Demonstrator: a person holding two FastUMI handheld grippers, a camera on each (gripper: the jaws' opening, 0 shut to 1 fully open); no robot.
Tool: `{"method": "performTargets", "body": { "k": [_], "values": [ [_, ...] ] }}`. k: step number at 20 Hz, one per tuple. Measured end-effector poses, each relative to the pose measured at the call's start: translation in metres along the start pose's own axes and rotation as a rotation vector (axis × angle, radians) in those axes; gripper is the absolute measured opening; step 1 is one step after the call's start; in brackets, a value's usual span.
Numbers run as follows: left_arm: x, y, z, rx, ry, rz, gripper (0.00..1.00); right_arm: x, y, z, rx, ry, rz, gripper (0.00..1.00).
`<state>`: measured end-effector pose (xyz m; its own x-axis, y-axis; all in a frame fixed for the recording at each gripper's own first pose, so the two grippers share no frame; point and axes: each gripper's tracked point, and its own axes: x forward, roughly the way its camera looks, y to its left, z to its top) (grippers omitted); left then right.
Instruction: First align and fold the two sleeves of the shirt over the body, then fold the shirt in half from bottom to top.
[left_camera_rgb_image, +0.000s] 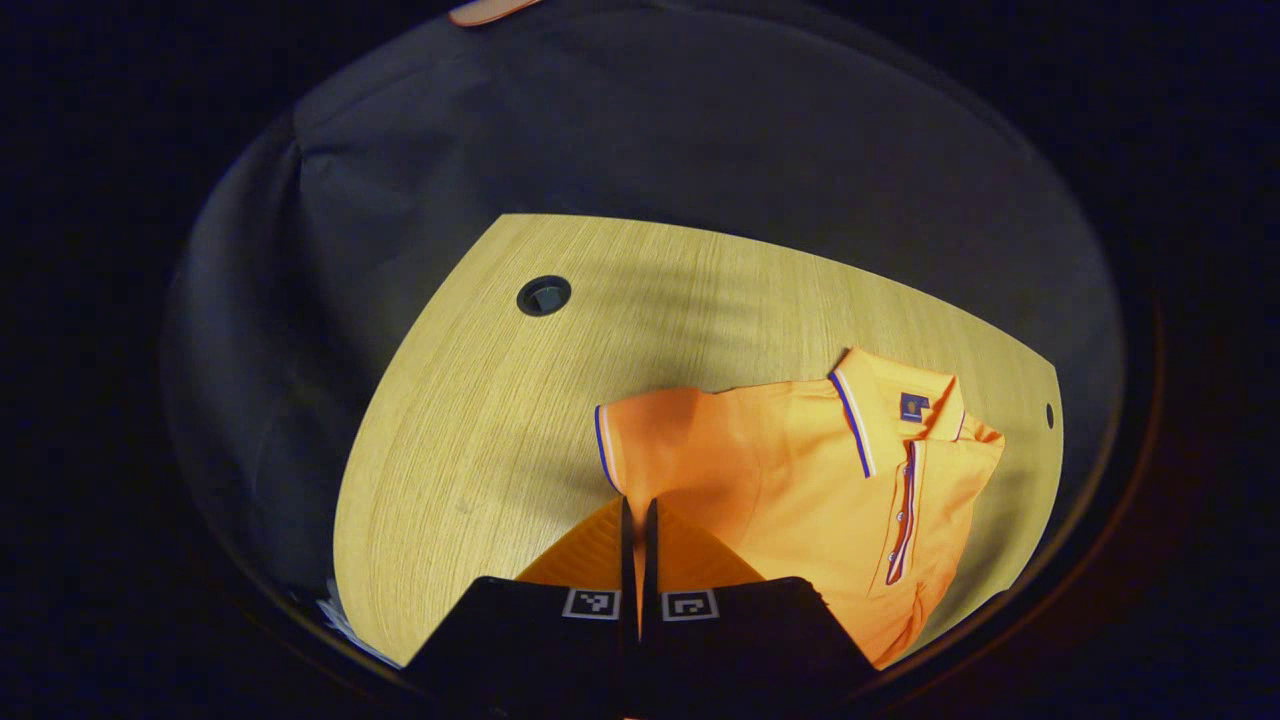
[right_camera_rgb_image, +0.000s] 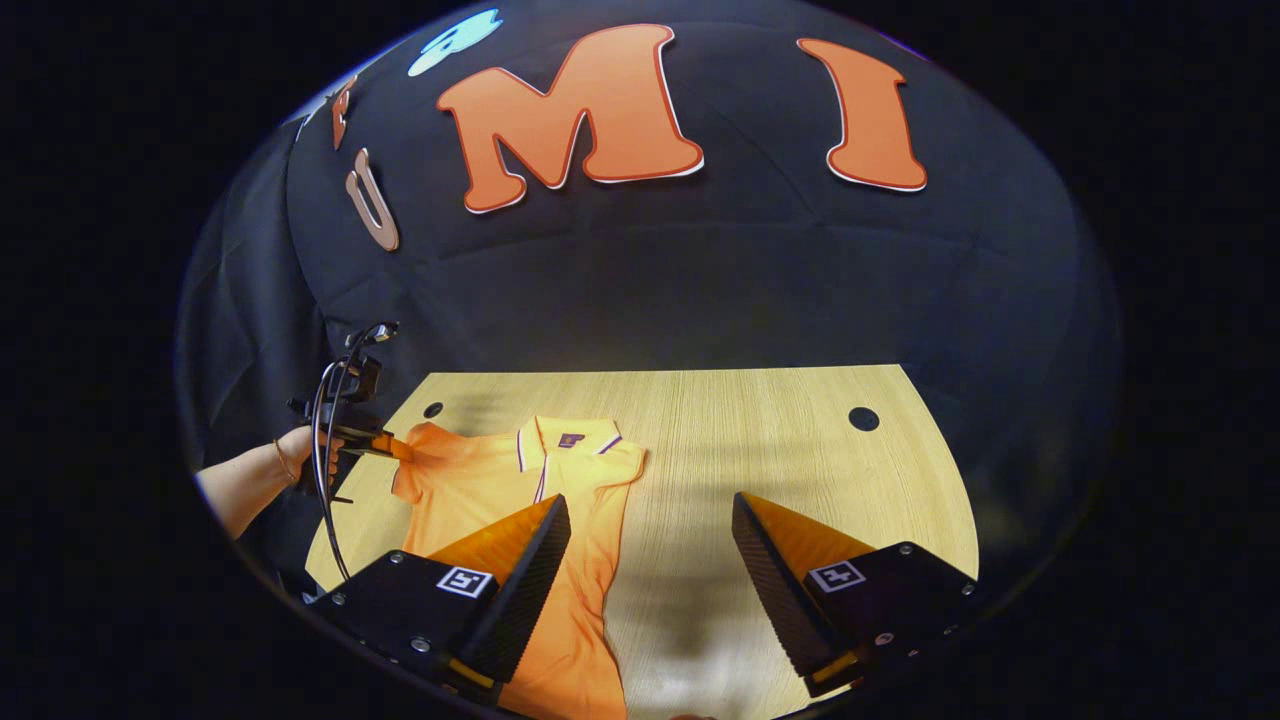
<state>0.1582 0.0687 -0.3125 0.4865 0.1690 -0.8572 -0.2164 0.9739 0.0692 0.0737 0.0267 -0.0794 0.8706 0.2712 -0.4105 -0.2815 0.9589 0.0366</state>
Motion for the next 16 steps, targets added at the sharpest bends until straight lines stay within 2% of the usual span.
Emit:
{"method": "performTargets", "body": {
  "k": [6, 16],
  "values": [
    [-0.036, -0.058, 0.005, 0.105, -0.044, -0.024, 0.01, -0.012, -0.006, 0.000, 0.012, -0.018, 0.020, 0.99],
    [-0.035, -0.162, -0.032, 0.135, 0.029, -0.100, 0.01, -0.026, -0.035, -0.019, 0.034, 0.004, -0.003, 0.99]
  ]
}}
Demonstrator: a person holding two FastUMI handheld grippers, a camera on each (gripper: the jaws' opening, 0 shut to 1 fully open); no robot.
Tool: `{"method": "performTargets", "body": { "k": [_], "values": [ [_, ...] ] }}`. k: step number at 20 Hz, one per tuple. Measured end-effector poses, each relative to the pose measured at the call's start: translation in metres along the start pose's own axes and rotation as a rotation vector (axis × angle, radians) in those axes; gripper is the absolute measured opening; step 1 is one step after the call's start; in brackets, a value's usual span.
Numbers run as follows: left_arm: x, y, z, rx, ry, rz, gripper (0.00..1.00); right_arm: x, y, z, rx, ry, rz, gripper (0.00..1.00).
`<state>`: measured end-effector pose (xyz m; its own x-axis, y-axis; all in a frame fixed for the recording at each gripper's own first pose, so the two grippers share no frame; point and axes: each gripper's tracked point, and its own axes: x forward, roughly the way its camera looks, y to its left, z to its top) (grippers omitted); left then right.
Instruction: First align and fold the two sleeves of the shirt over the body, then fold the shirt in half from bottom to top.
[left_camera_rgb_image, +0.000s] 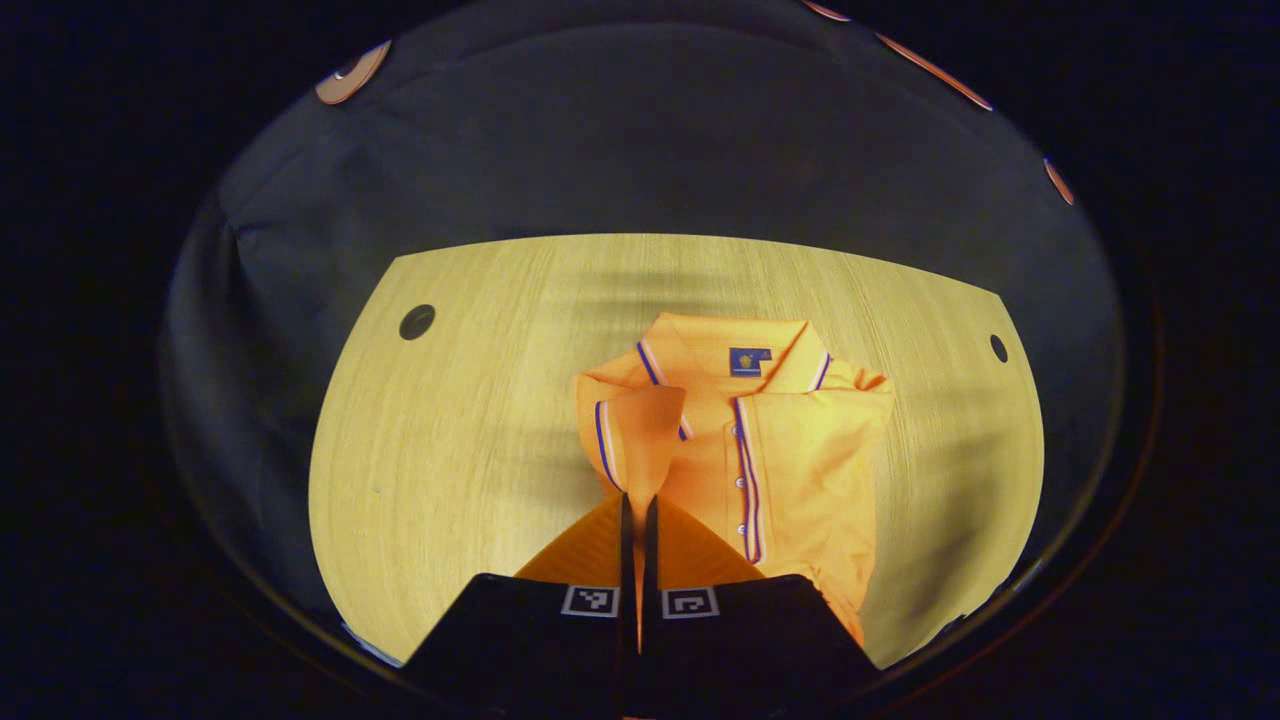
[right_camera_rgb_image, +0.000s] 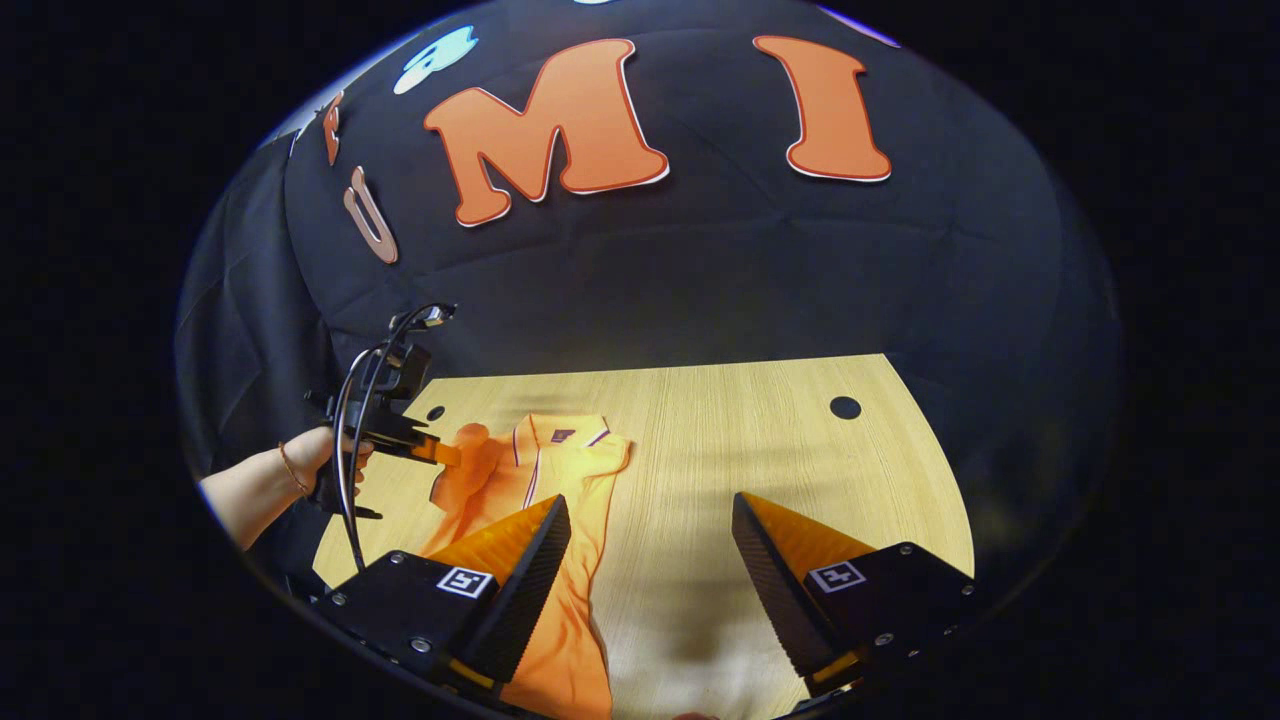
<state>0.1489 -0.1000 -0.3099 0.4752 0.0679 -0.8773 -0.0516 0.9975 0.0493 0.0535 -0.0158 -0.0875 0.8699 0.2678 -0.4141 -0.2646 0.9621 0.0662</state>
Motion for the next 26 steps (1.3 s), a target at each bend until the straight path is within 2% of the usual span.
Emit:
{"method": "performTargets", "body": {
  "k": [6, 9, 10, 11, 13, 15, 20, 22, 26],
  "values": [
    [0.013, -0.050, -0.019, 0.014, 0.033, -0.098, 0.05, -0.002, -0.007, -0.009, 0.009, 0.026, -0.018, 0.99],
    [0.016, -0.072, -0.028, 0.004, 0.048, -0.185, 0.16, 0.000, -0.009, -0.014, 0.004, 0.038, -0.021, 0.99],
    [0.018, -0.079, -0.032, 0.007, 0.059, -0.216, 0.16, 0.000, -0.007, -0.016, 0.004, 0.041, -0.020, 0.99],
    [0.018, -0.080, -0.035, 0.010, 0.058, -0.228, 0.33, 0.001, -0.003, -0.016, 0.006, 0.044, -0.015, 0.99],
    [0.009, -0.074, -0.041, 0.012, 0.045, -0.240, 0.80, 0.004, 0.008, -0.020, -0.001, 0.051, -0.003, 0.99],
    [0.000, -0.066, -0.043, -0.003, 0.023, -0.254, 1.00, 0.007, 0.020, -0.023, -0.018, 0.063, 0.010, 0.99],
    [-0.043, -0.016, -0.074, -0.038, -0.046, -0.244, 0.99, 0.012, 0.051, -0.050, -0.060, 0.130, 0.037, 0.99],
    [-0.063, 0.001, -0.099, -0.053, -0.052, -0.264, 0.99, 0.011, 0.060, -0.069, -0.079, 0.171, 0.033, 0.99],
    [-0.090, 0.044, -0.159, -0.041, -0.029, -0.253, 0.99, 0.002, 0.073, -0.118, -0.073, 0.262, 0.000, 0.99]
  ]
}}
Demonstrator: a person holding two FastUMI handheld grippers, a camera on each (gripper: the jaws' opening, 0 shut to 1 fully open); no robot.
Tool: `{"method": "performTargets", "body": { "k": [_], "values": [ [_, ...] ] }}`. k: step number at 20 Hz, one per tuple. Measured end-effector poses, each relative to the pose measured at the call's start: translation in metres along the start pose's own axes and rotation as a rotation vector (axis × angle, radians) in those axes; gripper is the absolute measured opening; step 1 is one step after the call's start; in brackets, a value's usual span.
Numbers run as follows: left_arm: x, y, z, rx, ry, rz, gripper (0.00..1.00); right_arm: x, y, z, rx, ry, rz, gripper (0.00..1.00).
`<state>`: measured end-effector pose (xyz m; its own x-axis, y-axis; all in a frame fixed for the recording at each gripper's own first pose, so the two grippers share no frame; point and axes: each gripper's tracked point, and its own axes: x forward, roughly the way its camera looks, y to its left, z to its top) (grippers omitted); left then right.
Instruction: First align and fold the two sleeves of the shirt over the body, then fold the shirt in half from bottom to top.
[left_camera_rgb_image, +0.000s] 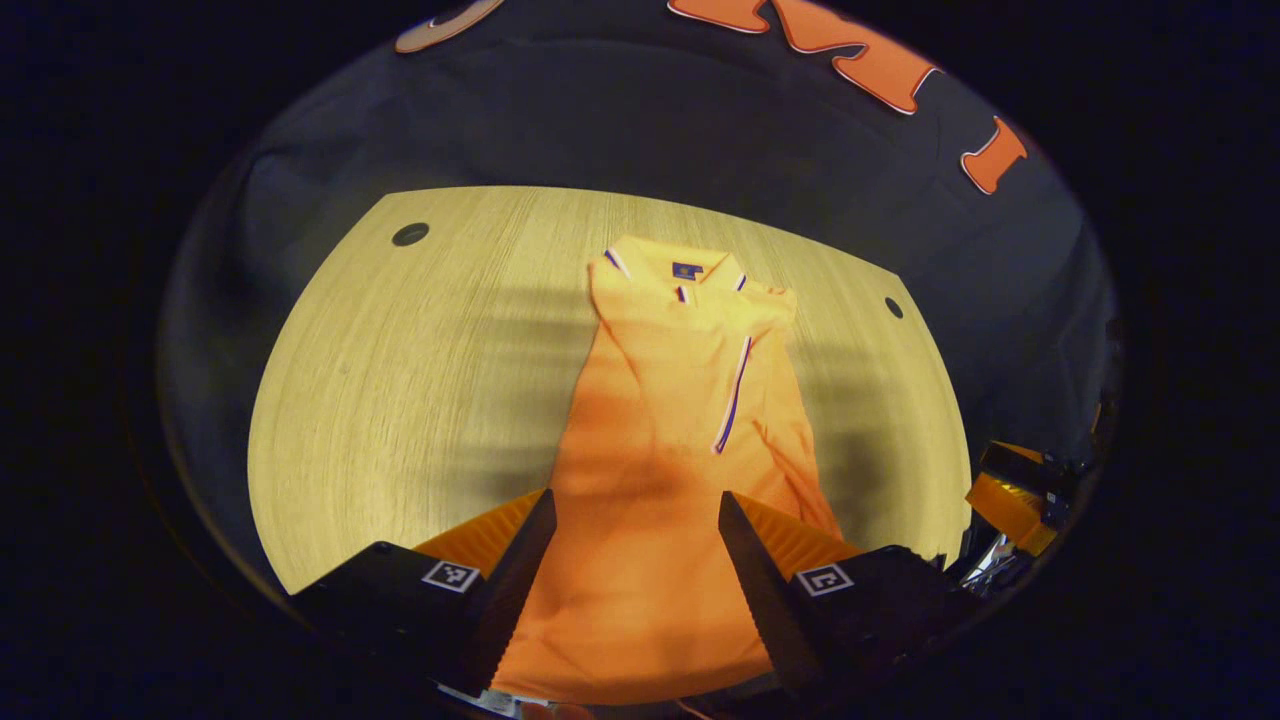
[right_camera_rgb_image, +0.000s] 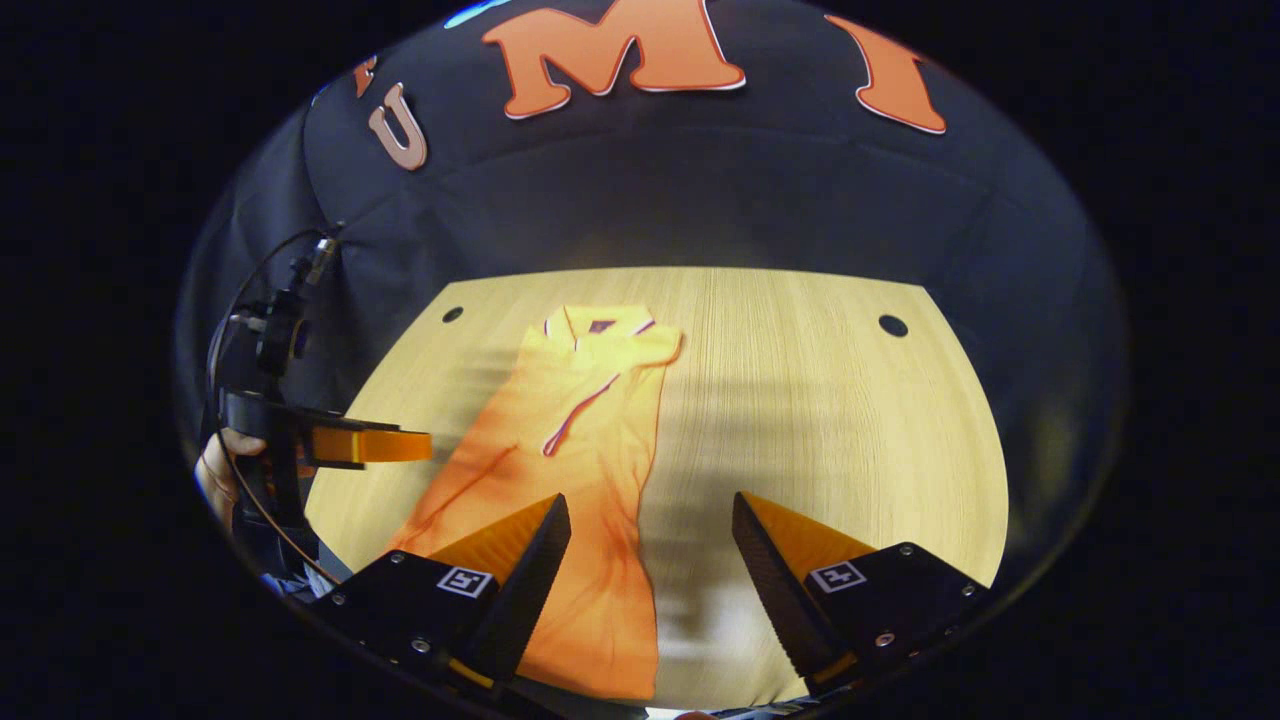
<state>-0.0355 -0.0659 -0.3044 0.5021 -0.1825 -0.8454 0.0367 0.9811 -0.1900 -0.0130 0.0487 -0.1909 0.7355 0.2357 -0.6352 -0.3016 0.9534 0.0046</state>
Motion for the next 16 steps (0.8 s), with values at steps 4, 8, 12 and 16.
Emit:
{"method": "performTargets", "body": {
  "k": [4, 8, 12, 16],
  "values": [
    [-0.036, 0.033, -0.063, 0.010, -0.020, 0.064, 0.99, 0.002, 0.014, -0.057, 0.045, 0.118, -0.028, 0.99],
    [-0.053, 0.040, -0.143, -0.056, 0.070, 0.055, 0.98, 0.007, 0.033, -0.122, 0.061, 0.232, -0.059, 0.99],
    [-0.050, 0.046, -0.209, -0.043, 0.141, 0.096, 0.98, 0.016, 0.052, -0.179, 0.001, 0.354, -0.074, 0.99],
    [-0.039, 0.040, -0.247, -0.038, 0.213, 0.093, 0.98, 0.013, 0.056, -0.214, 0.015, 0.454, -0.093, 0.99]
  ]
}}
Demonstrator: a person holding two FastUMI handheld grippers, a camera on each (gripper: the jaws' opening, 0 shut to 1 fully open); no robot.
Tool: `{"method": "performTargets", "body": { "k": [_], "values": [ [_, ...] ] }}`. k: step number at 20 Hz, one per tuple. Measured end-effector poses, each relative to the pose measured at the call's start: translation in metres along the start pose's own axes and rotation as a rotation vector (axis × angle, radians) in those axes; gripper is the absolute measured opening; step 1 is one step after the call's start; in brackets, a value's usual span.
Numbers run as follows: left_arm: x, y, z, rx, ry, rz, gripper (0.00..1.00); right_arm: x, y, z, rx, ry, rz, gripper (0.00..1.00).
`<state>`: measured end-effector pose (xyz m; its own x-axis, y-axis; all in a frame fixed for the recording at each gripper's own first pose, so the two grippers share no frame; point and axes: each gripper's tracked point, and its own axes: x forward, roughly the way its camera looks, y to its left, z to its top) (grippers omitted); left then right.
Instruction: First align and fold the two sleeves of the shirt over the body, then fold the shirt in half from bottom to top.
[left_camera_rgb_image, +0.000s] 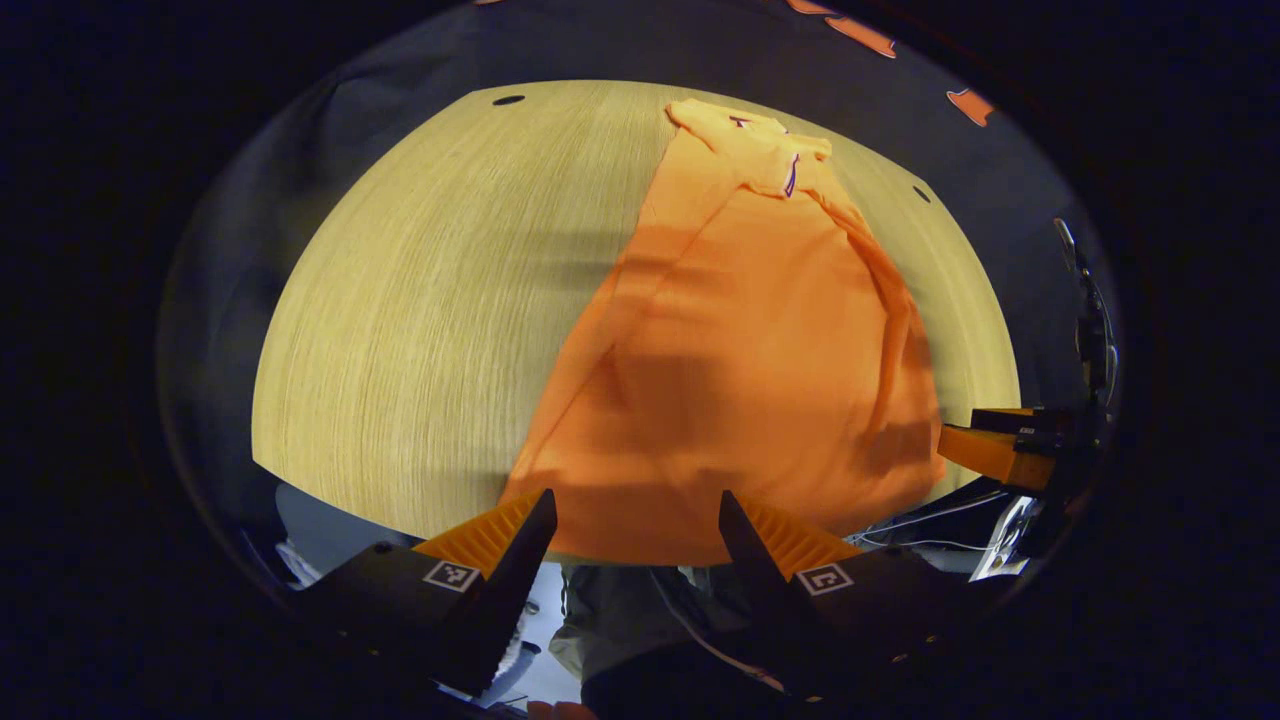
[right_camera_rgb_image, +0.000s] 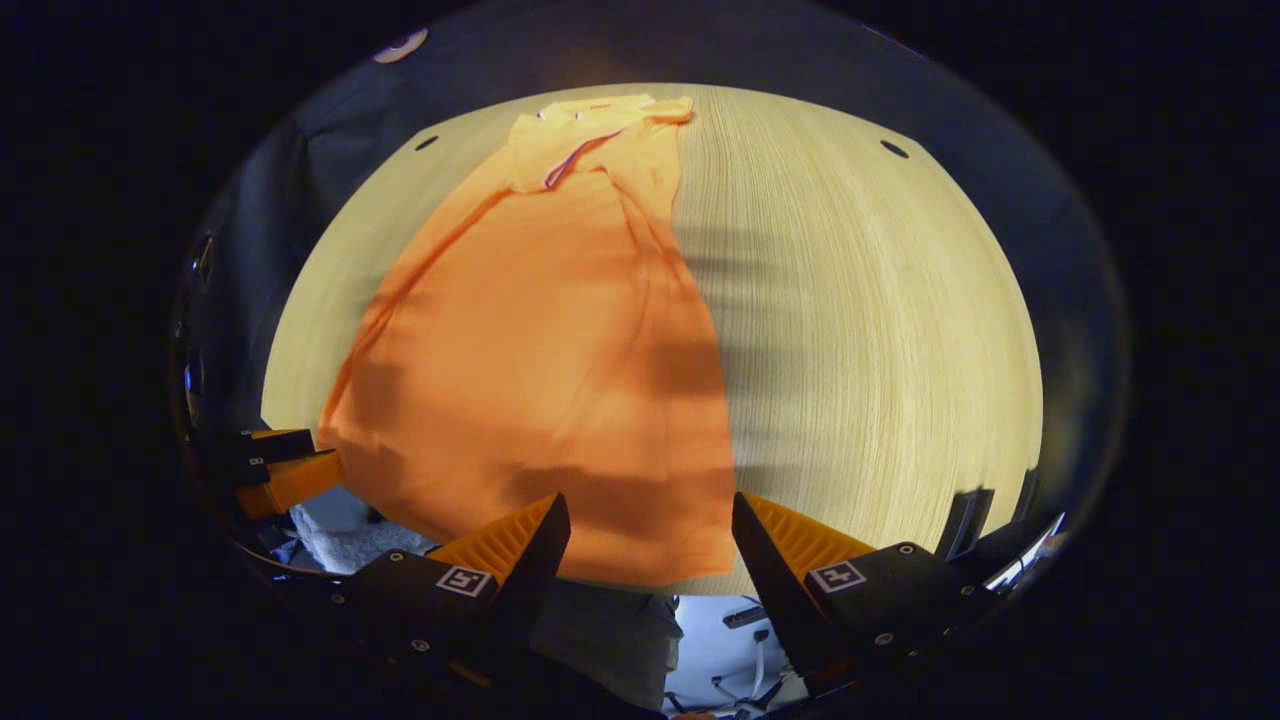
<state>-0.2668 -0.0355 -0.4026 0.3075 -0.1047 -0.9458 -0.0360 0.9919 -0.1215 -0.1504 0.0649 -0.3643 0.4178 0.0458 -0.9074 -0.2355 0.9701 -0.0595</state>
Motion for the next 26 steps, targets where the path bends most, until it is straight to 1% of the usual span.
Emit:
{"method": "performTargets", "body": {
  "k": [3, 5, 9, 12, 15, 17, 21, 22, 23, 24, 25, 26],
  "values": [
    [0.011, 0.002, -0.002, 0.002, 0.000, 0.029, 0.99, 0.007, -0.008, -0.009, -0.015, 0.022, -0.035, 0.99],
    [0.018, 0.007, -0.002, 0.018, 0.002, 0.065, 0.99, 0.012, -0.013, -0.013, -0.027, 0.030, -0.058, 0.99],
    [0.027, 0.010, -0.014, 0.048, 0.033, 0.094, 0.99, 0.023, -0.011, -0.023, -0.035, 0.059, -0.060, 0.99],
    [0.029, 0.010, -0.015, 0.037, 0.046, 0.105, 0.99, 0.028, -0.007, -0.028, -0.047, 0.078, -0.058, 0.99],
    [0.034, 0.012, -0.012, 0.065, 0.045, 0.136, 0.99, 0.028, -0.005, -0.028, -0.029, 0.081, -0.060, 0.99],
    [0.037, 0.012, -0.011, 0.060, 0.044, 0.142, 0.97, 0.029, -0.004, -0.028, -0.028, 0.084, -0.056, 0.99],
    [0.037, 0.011, -0.010, 0.065, 0.049, 0.142, 0.98, 0.030, -0.004, -0.030, -0.017, 0.084, -0.055, 0.99],
    [0.037, 0.011, -0.012, 0.062, 0.055, 0.142, 0.98, 0.029, -0.003, -0.032, -0.011, 0.089, -0.057, 0.95],
    [0.037, 0.010, -0.011, 0.067, 0.046, 0.139, 0.96, 0.028, -0.002, -0.032, -0.009, 0.085, -0.057, 0.83],
    [0.036, 0.008, -0.008, 0.078, 0.030, 0.133, 0.92, 0.028, 0.000, -0.031, -0.003, 0.070, -0.051, 0.65],
    [0.038, 0.004, -0.004, 0.113, 0.016, 0.120, 0.70, 0.028, 0.002, -0.032, -0.007, 0.062, -0.049, 0.47],
    [0.039, -0.001, -0.001, 0.163, -0.003, 0.100, 0.58, 0.028, 0.004, -0.032, -0.003, 0.055, -0.037, 0.28]
  ]
}}
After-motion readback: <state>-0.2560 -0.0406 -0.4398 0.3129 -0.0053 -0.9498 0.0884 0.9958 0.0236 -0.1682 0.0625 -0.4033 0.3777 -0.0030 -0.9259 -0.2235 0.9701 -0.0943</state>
